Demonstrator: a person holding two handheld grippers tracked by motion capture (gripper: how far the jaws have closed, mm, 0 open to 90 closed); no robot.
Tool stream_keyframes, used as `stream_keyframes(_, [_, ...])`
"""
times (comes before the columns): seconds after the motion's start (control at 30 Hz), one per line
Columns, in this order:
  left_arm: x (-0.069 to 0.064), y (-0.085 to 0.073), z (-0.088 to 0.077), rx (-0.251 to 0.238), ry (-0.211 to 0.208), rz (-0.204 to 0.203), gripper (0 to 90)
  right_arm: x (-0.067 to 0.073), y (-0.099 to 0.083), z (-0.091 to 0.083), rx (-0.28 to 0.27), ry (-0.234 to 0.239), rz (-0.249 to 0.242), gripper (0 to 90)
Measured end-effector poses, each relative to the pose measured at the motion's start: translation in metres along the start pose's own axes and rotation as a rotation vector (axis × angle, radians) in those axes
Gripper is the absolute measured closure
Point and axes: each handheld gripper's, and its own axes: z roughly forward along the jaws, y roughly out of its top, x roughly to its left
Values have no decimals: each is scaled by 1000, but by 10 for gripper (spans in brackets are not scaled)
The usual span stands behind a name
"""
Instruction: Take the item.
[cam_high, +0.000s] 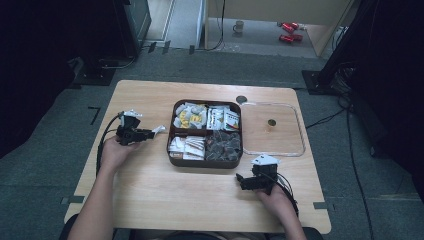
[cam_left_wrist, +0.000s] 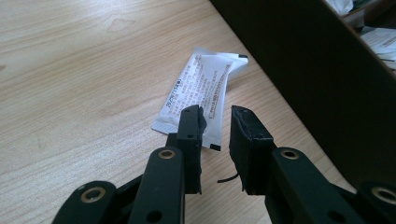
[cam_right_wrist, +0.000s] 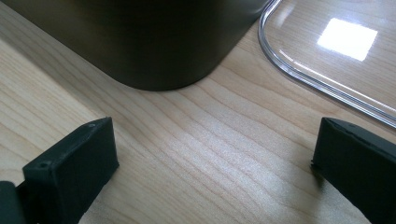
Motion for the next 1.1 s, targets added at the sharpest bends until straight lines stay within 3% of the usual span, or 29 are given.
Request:
stream_keyframes(0.3, [2,-1,-10,-18,-17,-13,687,0,0,0,0,0,0,0])
stream_keyframes(0.47, [3,-4,-18,-37,9,-5,653,0,-1,-1,0,1,-1,0])
stream_keyframes(0.6, [5,-8,-23,-51,-6,-7,634,0,-1,-1,0,0,-3,0])
stream_keyframes(0.87, [9,-17,-31,-63,8,-10,585,0,-1,-1,0,1,-3,0])
stream_keyframes(1.1, [14,-27,-36,-76,24,-17,488,0,-1,-1,0,2,-3,0])
